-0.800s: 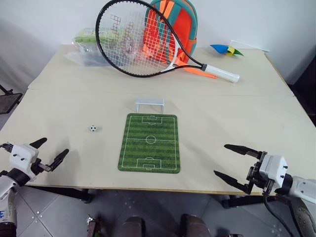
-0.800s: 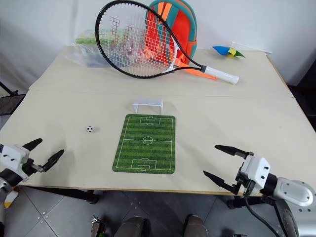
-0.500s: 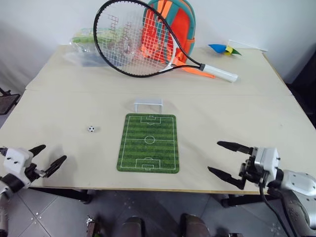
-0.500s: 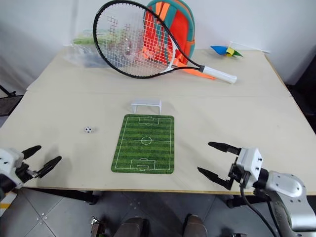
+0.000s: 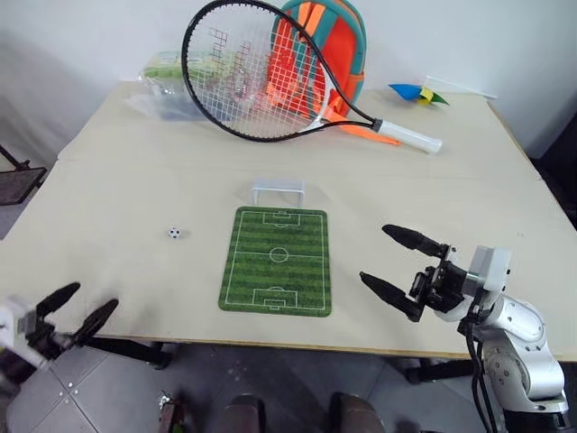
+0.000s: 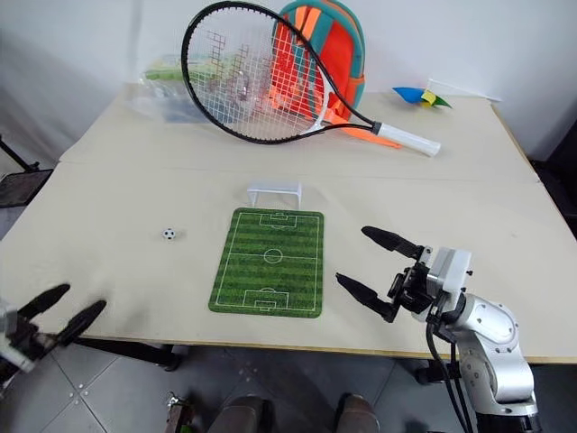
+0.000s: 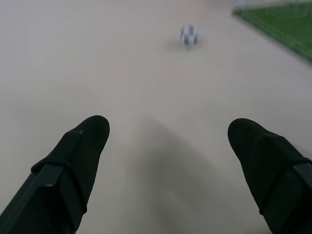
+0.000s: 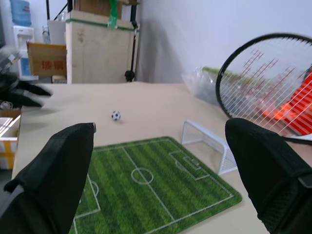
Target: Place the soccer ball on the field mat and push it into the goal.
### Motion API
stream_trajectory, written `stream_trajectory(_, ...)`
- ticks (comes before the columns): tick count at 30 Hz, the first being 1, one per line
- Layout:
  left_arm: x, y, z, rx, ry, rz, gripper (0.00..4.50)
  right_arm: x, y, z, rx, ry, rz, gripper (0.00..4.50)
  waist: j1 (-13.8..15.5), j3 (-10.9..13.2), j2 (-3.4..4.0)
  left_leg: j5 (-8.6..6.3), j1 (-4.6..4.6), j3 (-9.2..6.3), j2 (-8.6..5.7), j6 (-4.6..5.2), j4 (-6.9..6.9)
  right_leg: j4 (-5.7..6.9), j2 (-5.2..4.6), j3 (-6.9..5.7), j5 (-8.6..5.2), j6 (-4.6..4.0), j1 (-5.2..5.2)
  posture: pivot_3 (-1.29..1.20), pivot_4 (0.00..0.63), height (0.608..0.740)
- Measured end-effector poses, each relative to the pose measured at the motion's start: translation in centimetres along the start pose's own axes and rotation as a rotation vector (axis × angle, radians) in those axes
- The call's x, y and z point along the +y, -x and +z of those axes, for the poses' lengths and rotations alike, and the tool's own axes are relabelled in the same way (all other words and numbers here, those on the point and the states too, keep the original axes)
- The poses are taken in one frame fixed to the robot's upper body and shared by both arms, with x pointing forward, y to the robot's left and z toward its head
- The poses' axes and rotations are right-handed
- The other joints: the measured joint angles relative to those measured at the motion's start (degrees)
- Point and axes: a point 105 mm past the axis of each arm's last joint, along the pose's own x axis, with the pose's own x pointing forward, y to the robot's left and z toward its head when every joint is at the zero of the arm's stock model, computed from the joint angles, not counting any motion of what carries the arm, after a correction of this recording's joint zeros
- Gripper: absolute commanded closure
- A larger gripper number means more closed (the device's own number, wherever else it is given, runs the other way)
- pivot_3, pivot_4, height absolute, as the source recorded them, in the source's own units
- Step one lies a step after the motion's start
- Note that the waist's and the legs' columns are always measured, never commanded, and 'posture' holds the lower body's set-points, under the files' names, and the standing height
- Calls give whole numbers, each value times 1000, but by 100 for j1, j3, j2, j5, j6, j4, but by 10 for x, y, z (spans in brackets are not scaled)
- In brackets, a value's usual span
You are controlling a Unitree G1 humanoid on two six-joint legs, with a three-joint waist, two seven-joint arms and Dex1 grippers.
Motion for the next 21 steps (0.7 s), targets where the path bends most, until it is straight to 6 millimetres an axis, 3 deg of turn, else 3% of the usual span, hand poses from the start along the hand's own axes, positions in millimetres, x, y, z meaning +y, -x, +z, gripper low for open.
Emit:
stream_trajectory(4, -8, -55, 22, -44, 16, -59, 46, -3, 2, -6, 19, 6, 6, 0, -37, 0, 0, -2, 0, 2, 0, -1, 2, 5, 3, 1, 0, 0, -3, 0, 150, 740)
stream_trajectory(9, -13, -94, 32, -25, 36, -93, 46, -4, 3, -7, 25, 12, 10, 0, -182, 0, 0, -5, 4, 13, 1, -3, 1, 4, 3, -1, 0, 0, -8, 0, 150, 740)
stream_trajectory(13, -13, -125, 22, 65, 29, -94, 46, -1, 6, -9, 29, 15, 1, 0, -167, -1, -1, -5, 3, 14, 0, -3, 5, 5, 3, -1, 0, 0, -7, 0, 150, 740)
stream_trajectory(16, -15, -131, 3, 133, 38, -87, 46, 0, 6, -11, 26, 16, -13, 0, -191, 0, -1, -5, 3, 17, 2, -3, 4, 4, 4, 0, 0, 0, -8, 0, 150, 740)
stream_trajectory(19, -15, -131, 3, 130, 34, -86, 578, -1, 7, -11, 25, 23, -31, 0, -177, 0, -1, -5, 2, 16, 3, -3, 5, 5, 3, 0, 0, 0, -9, 0, 150, 740)
stream_trajectory(21, -15, -130, 2, 129, 40, -93, 1240, 0, 9, -14, 28, 18, -56, 0, -172, 0, -1, -5, 2, 17, 3, -2, 6, 4, 3, 0, 0, 0, -9, 0, 150, 740)
